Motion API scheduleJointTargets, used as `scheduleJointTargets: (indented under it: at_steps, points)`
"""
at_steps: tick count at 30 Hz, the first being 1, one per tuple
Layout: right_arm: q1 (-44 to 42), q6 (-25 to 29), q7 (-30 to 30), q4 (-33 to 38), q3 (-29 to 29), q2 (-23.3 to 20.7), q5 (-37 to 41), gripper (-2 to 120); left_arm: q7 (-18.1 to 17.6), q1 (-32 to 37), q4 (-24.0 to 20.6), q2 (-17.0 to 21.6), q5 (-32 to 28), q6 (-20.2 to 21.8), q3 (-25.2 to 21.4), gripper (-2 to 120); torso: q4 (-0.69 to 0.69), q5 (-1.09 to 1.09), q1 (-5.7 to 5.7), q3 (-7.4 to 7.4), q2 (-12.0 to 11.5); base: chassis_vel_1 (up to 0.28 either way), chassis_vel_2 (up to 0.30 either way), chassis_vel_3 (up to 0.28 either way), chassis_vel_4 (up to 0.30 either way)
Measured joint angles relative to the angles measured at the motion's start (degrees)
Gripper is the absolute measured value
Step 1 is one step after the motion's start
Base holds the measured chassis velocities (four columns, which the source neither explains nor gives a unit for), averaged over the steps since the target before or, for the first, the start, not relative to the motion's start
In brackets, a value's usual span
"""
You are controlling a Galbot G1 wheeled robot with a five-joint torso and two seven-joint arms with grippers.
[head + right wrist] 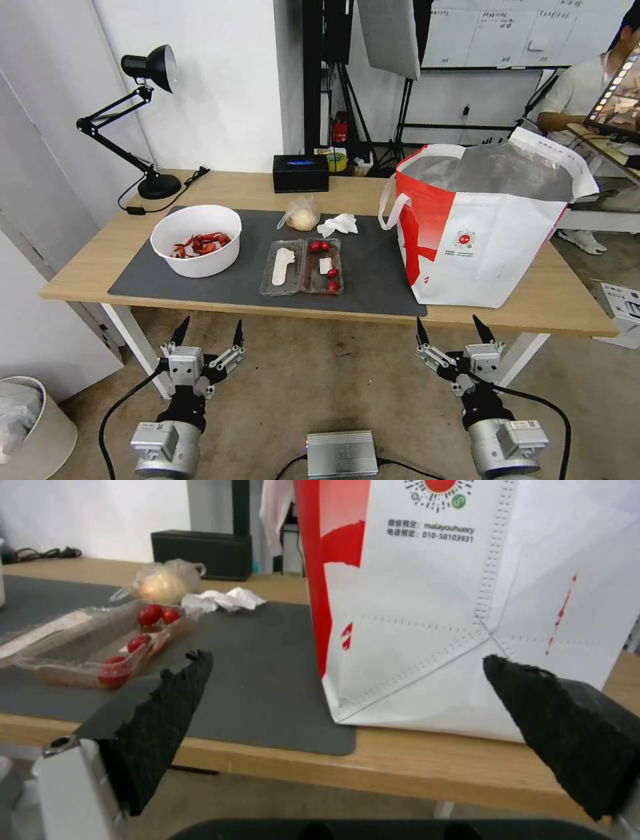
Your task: Pick up the trash from the table and place it into the takeout bag.
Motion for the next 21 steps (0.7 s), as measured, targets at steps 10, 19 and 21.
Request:
scheduleJointTargets:
  at_steps: [10, 19, 21]
  points:
    - [0.0, 0.0, 0.0, 0.0, 0.0, 0.0, 0.0, 100, 0.0, 0.0, 0.0, 0.0, 0.0, 0.0, 0.0, 100, 0.0, 0.0, 0.0, 0.0, 0.0, 0.0, 0.0, 0.0, 0.0]
    - [0.0, 0.0, 0.0, 0.0, 0.0, 0.0, 0.0, 100, 0.0, 0.0, 0.0, 0.0, 0.0, 0.0, 0.0, 100, 0.0, 0.0, 0.0, 0.0, 0.0, 0.0, 0.0, 0.0, 0.0]
    - [0.0, 0.0, 0.0, 0.0, 0.0, 0.0, 0.0, 100, 0.0, 0.0, 0.0, 0.0, 0.0, 0.0, 0.0, 100, 0.0, 0.0, 0.0, 0.0, 0.0, 0.0, 0.0, 0.0, 0.0]
